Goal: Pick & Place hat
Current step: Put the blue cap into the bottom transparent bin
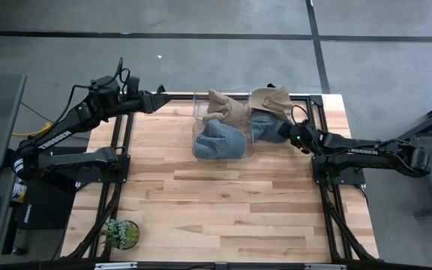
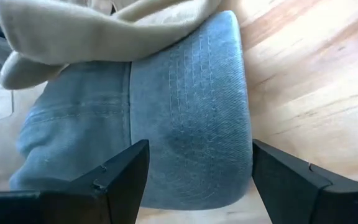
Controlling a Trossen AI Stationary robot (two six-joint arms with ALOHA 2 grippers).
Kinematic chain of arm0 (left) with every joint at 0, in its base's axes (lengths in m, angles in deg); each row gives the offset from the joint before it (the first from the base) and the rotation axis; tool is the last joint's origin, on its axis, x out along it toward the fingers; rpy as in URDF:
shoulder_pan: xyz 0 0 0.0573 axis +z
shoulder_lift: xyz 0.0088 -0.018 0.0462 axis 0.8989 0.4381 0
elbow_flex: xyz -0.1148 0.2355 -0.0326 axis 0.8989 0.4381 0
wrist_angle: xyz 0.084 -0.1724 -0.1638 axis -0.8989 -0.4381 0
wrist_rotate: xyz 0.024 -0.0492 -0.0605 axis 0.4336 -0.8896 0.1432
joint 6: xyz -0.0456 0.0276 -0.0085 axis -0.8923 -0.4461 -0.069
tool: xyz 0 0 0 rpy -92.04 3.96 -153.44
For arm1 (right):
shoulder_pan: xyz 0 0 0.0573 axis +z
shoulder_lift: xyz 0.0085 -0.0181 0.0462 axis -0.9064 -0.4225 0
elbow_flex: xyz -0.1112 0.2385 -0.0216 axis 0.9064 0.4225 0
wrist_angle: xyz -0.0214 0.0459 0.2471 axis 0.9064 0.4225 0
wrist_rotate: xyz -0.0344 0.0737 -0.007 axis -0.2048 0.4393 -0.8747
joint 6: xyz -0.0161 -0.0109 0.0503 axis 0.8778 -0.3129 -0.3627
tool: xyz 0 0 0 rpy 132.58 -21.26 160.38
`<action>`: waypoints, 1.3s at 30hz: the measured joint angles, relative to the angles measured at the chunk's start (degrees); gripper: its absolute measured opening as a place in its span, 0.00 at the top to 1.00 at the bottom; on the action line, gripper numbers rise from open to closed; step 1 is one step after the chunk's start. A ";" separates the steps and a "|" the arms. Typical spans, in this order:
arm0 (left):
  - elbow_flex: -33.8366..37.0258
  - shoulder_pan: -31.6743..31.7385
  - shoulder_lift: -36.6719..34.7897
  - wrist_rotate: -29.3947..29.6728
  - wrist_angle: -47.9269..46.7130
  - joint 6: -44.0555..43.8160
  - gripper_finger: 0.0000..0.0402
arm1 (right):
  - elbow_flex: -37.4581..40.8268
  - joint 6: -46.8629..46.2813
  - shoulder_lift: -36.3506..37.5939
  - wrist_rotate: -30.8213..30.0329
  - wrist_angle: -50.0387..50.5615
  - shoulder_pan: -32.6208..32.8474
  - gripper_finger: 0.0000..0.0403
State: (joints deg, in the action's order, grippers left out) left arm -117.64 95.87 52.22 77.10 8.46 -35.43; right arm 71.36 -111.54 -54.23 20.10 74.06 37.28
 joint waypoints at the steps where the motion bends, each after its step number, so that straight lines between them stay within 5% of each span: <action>1: 0.00 0.00 0.00 0.00 0.00 0.00 0.25 | 0.00 0.03 0.00 -0.33 -0.17 0.00 0.35; 10: 0.00 0.00 0.00 -0.04 0.00 0.00 0.25 | -0.02 2.53 0.00 5.04 -1.90 0.00 0.45; 24: 0.00 0.00 0.00 -0.22 0.00 0.01 0.25 | -0.29 3.86 0.24 10.74 -3.15 0.03 0.97; 39: 0.00 0.00 -0.02 -0.17 0.00 0.01 0.25 | -0.28 4.83 0.20 15.48 -2.05 -0.02 0.98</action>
State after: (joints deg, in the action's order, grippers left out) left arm -117.64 95.87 52.20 76.92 8.46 -35.42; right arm 71.07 -106.72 -54.03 35.58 72.01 37.26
